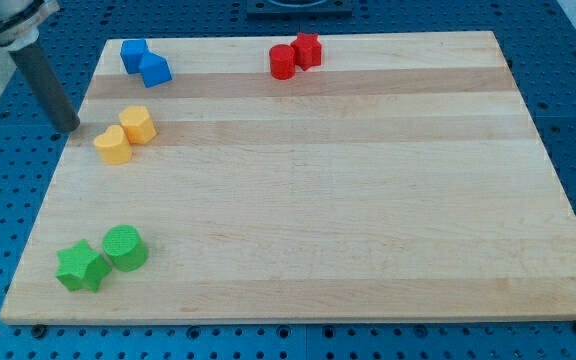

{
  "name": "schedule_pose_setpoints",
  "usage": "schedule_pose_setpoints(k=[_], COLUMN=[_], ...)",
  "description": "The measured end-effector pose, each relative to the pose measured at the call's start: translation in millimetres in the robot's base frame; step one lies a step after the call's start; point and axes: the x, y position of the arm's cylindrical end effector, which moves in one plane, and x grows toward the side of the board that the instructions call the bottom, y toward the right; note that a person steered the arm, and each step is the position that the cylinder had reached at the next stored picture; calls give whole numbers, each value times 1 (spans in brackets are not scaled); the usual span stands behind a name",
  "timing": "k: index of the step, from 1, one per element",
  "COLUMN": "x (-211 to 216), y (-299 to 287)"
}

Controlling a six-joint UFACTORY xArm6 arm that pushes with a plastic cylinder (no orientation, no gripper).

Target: Push the yellow hexagon diagonal to blue triangle

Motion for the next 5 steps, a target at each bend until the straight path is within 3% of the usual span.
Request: schedule_pose_setpoints(k=[1, 2, 5], x=[24, 21, 13], y=[14, 9, 68])
